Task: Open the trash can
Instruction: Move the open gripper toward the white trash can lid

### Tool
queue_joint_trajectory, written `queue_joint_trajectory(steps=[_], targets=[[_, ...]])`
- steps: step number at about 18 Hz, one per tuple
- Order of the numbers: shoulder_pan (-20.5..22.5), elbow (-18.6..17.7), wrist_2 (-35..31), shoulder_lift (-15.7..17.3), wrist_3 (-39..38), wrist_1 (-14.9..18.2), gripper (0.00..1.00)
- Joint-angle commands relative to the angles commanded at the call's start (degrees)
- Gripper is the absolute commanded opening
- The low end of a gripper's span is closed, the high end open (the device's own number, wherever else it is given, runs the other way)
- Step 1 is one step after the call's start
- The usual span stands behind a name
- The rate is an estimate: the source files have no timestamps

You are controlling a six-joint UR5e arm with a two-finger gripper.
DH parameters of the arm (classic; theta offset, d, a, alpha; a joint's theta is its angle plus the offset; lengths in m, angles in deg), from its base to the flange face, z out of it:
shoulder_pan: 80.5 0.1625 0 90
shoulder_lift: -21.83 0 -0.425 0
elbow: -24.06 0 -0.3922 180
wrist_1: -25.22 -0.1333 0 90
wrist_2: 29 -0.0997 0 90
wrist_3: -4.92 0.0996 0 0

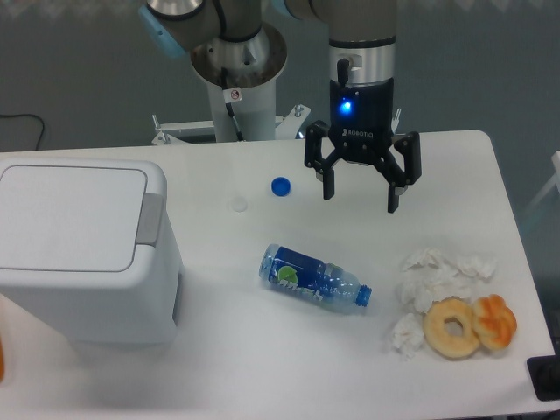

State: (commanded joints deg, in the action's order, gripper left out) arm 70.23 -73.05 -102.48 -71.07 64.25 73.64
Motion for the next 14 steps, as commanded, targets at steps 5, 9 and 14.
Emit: queue_joint_trajectory(steps=[5,9,14], targets=[[-0.26,0.0,-0.09,0.88,-3.41,-0.09,1.0],[-0.79,0.35,-0.09,0.97,-12.22,-0.26,1.0],[-1.41,0.44,0.09,0.97,-13.27,-0.26,1.0]])
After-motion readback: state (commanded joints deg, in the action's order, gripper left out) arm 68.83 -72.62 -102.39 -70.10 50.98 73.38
